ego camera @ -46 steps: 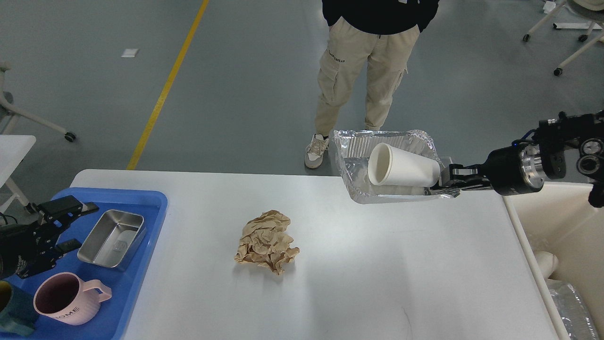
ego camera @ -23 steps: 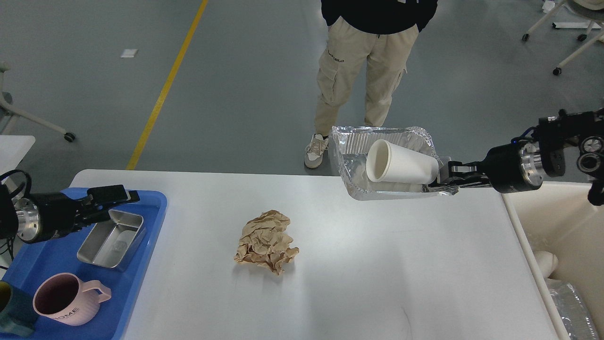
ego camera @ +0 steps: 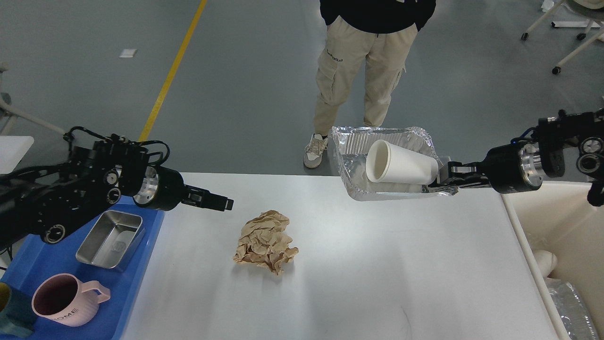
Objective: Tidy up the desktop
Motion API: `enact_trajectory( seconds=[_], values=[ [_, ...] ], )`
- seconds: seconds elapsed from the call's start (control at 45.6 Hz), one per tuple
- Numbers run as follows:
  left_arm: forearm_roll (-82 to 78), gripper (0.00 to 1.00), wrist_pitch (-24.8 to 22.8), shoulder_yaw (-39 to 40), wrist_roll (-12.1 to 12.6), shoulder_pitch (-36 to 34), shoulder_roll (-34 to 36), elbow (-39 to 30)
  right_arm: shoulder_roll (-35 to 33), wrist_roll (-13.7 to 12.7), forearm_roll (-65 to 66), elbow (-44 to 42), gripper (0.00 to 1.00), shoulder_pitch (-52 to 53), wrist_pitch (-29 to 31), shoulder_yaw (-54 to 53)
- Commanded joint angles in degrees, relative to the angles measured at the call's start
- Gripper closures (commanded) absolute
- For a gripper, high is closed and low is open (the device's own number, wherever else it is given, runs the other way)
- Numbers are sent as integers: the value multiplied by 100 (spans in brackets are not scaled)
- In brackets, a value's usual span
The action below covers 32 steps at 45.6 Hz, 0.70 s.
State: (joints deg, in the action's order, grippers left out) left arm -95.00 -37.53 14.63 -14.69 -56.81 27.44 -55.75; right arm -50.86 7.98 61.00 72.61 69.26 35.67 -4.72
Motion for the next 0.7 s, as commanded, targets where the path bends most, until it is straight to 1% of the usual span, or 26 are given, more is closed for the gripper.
enact_trajectory(
  seconds=[0.0, 0.131, 0.219, 0.394, 0.46, 0.504, 0.592, 0.613, 0.679],
  values=[
    [-195, 3, 26, -346, 71, -49, -573, 336, -20, 1, -9, 17, 100, 9, 1, -73],
    [-239, 3, 281, -680, 98, -111, -1047, 890, -73, 1, -9, 34, 100, 18, 1, -143],
    [-239, 3, 492, -856, -8, -111, -1232, 1154, -117, 1, -9, 43, 100, -9, 1, -170],
    [-230, 4, 1054, -1321, -499, -111, -1408, 1566, -231, 1, -9, 166, 100, -26, 1, -205],
    [-204, 7, 1317, -1532, -780, -84, -1426, 1769, -240, 1, -9, 175, 100, -26, 1, -231],
    [-212, 15, 1493, -1690, -1009, -67, -1435, 1857, -257, 1, -9, 184, 100, -26, 1, -267],
    [-230, 48, 1731, -2103, -1501, -93, -1417, 1919, -284, 1, -9, 193, 100, -26, 1, -267],
    [-204, 53, 1766, -2209, -1598, -110, -1400, 1928, -293, 1, -9, 193, 100, -35, 1, -267],
    [-151, 65, 1819, -2385, -1686, -111, -1382, 1971, -293, 1, -9, 193, 100, -79, 1, -267]
  ],
)
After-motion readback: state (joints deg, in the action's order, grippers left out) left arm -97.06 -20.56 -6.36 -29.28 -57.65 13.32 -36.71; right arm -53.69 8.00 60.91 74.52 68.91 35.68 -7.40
